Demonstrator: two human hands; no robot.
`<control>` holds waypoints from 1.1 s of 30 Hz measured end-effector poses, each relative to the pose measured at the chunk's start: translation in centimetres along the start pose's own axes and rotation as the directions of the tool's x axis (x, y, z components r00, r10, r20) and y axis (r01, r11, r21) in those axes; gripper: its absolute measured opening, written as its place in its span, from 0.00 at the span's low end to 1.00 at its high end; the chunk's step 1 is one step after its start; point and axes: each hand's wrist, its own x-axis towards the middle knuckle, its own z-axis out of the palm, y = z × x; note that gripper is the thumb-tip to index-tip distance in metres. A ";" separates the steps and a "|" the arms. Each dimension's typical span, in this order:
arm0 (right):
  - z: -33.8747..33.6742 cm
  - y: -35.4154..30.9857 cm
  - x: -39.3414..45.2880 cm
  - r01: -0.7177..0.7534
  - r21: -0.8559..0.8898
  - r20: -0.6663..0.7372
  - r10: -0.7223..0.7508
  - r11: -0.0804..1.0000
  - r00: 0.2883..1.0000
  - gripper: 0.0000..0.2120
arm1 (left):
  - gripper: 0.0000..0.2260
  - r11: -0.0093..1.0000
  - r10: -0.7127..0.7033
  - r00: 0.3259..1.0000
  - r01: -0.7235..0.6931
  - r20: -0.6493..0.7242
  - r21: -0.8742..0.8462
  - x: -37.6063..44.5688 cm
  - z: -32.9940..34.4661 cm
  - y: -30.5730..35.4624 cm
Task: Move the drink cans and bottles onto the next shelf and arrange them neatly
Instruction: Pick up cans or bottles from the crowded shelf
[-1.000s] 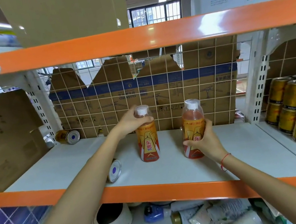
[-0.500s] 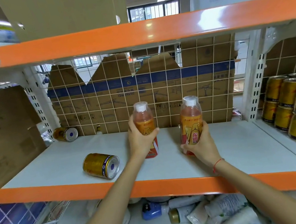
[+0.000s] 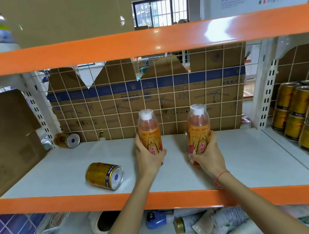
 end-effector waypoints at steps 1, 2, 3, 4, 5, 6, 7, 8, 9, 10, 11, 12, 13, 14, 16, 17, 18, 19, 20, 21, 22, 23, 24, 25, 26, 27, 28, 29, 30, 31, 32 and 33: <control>-0.1 -0.3 0.1 -0.002 0.026 -0.003 0.002 1.000 1.000 0.46 | 0.45 1.000 0.013 1.000 -0.013 -0.014 -0.013 0.3 -0.3 0.6; -0.2 -0.7 0.1 -0.005 0.048 -0.013 0.006 0.999 1.000 0.47 | 0.45 0.999 0.028 0.999 -0.028 -0.021 -0.019 0.7 -0.5 1.3; -0.2 -1.1 0.1 -0.009 0.056 -0.028 0.011 0.998 1.000 0.48 | 0.44 0.999 0.033 0.999 -0.033 -0.014 -0.013 1.1 -0.7 1.9; -0.1 -1.6 0.1 -0.016 0.047 -0.043 0.019 0.999 0.999 0.48 | 0.43 0.999 0.031 1.000 -0.031 -0.001 0.010 1.4 -0.9 2.4; 0.0 -2.1 0.2 -0.030 0.030 -0.057 0.031 0.999 0.998 0.49 | 0.42 0.999 0.013 1.000 -0.014 0.012 0.044 1.7 -0.9 2.8; 0.1 -2.4 0.3 -0.044 0.009 -0.072 0.045 0.999 0.996 0.49 | 0.41 0.997 -0.008 1.000 0.007 0.015 0.073 1.8 -0.9 3.2; 0.1 -2.7 0.3 -0.059 -0.013 -0.084 0.057 0.998 0.995 0.48 | 0.40 0.995 -0.024 1.000 0.023 0.014 0.096 1.8 -0.9 3.3; 0.1 -2.9 0.3 -0.070 -0.035 -0.095 0.067 0.997 0.993 0.47 | 0.39 0.993 -0.029 1.000 0.028 0.007 0.111 1.7 -0.9 3.3; 0.1 -3.0 0.3 -0.083 -0.057 -0.106 0.076 0.995 0.991 0.46 | 0.38 0.992 -0.034 0.999 0.034 0.000 0.120 1.6 -0.9 3.4; 0.0 -3.2 0.3 -0.091 -0.071 -0.117 0.082 0.993 0.990 0.44 | 0.37 0.991 -0.037 0.999 0.038 -0.009 0.127 1.6 -0.9 3.5; 0.0 -3.3 0.3 -0.095 -0.078 -0.128 0.084 0.992 0.988 0.43 | 0.35 0.990 -0.042 0.999 0.044 -0.020 0.135 1.6 -0.9 3.5; 0.0 -3.4 0.3 -0.093 -0.082 -0.137 0.082 0.992 0.987 0.42 | 0.34 0.988 -0.043 0.998 0.048 -0.036 0.146 1.6 -0.9 3.7; 0.1 -3.7 0.4 -0.091 -0.086 -0.146 0.078 0.992 0.986 0.40 | 0.34 0.986 -0.046 0.998 0.054 -0.052 0.159 1.7 -0.9 4.0; 0.0 -4.0 0.5 -0.095 -0.095 -0.153 0.080 0.991 0.985 0.38 | 0.33 0.983 -0.048 0.997 0.059 -0.065 0.174 1.7 -1.0 4.3; -0.2 -4.7 0.8 -0.116 -0.125 -0.149 0.097 0.985 0.984 0.35 | 0.32 0.974 -0.072 0.995 0.084 -0.062 0.211 1.8 -1.2 5.0; -0.4 -5.1 1.0 -0.127 -0.142 -0.137 0.107 0.982 0.985 0.34 | 0.32 0.969 -0.087 0.995 0.097 -0.056 0.228 1.8 -1.4 5.4; -0.7 -5.3 1.0 -0.135 -0.156 -0.122 0.116 0.979 0.986 0.34 | 0.32 0.964 -0.098 0.994 0.107 -0.050 0.244 1.7 -1.6 5.7; -0.9 -5.6 1.0 -0.138 -0.165 -0.108 0.121 0.977 0.987 0.34 | 0.33 0.960 -0.103 0.994 0.111 -0.046 0.256 1.6 -1.7 6.0; -1.1 -5.7 0.9 -0.136 -0.171 -0.094 0.121 0.976 0.988 0.34 | 0.33 0.958 -0.105 0.994 0.112 -0.043 0.264 1.5 -1.9 6.2; -1.3 -5.7 0.9 -0.129 -0.179 -0.083 0.115 0.975 0.990 0.35 | 0.33 0.957 -0.105 0.994 0.112 -0.039 0.268 1.3 -2.0 6.4; -1.5 -5.8 0.8 -0.121 -0.186 -0.077 0.108 0.975 0.991 0.35 | 0.33 0.956 -0.107 0.994 0.112 -0.033 0.273 1.1 -2.0 6.7; -1.7 -5.9 0.7 -0.118 -0.188 -0.075 0.106 0.975 0.992 0.34 | 0.33 0.955 -0.109 0.994 0.113 -0.027 0.275 0.9 -2.0 6.8; -1.9 -6.0 0.5 -0.115 -0.186 -0.074 0.103 0.976 0.992 0.34 | 0.32 0.955 -0.114 0.993 0.117 -0.024 0.272 0.8 -2.1 7.0; -2.2 -6.1 0.4 -0.110 -0.184 -0.071 0.098 0.977 0.993 0.34 | 0.32 0.957 -0.116 0.993 0.118 -0.022 0.264 0.6 -2.2 7.2; -2.4 -6.2 0.2 -0.101 -0.181 -0.066 0.091 0.978 0.994 0.33 | 0.32 0.960 -0.115 0.993 0.115 -0.018 0.254 0.4 -2.2 7.5; -2.7 -6.3 0.0 -0.089 -0.179 -0.064 0.079 0.980 0.995 0.33 | 0.32 0.963 -0.110 0.994 0.110 -0.013 0.245 0.2 -2.3 7.7; -3.1 -6.3 -0.2 -0.075 -0.176 -0.064 0.065 0.981 0.996 0.33 | 0.32 0.966 -0.107 0.994 0.106 -0.010 0.237 -0.1 -2.4 7.9; -3.5 -6.4 -0.4 -0.063 -0.170 -0.066 0.052 0.983 0.996 0.32 | 0.32 0.969 -0.102 0.995 0.101 -0.009 0.227 -0.3 -2.4 8.0; -3.8 -6.4 -0.6 -0.052 -0.164 -0.069 0.041 0.985 0.997 0.32 | 0.31 0.971 -0.096 0.995 0.095 -0.009 0.219 -0.7 -2.5 8.2; -4.2 -6.5 -0.8 -0.044 -0.161 -0.072 0.032 0.986 0.997 0.32 | 0.31 0.973 -0.091 0.996 0.091 -0.010 0.210 -1.0 -2.6 8.4; -4.7 -6.5 -1.0 -0.039 -0.161 -0.072 0.028 0.986 0.997 0.32 | 0.31 0.976 -0.091 0.996 0.091 -0.010 0.200 -1.3 -2.7 8.6; -5.2 -6.5 -1.2 -0.038 -0.163 -0.073 0.027 0.986 0.997 0.31 | 0.31 0.978 -0.091 0.996 0.091 -0.007 0.189 -1.6 -2.7 8.8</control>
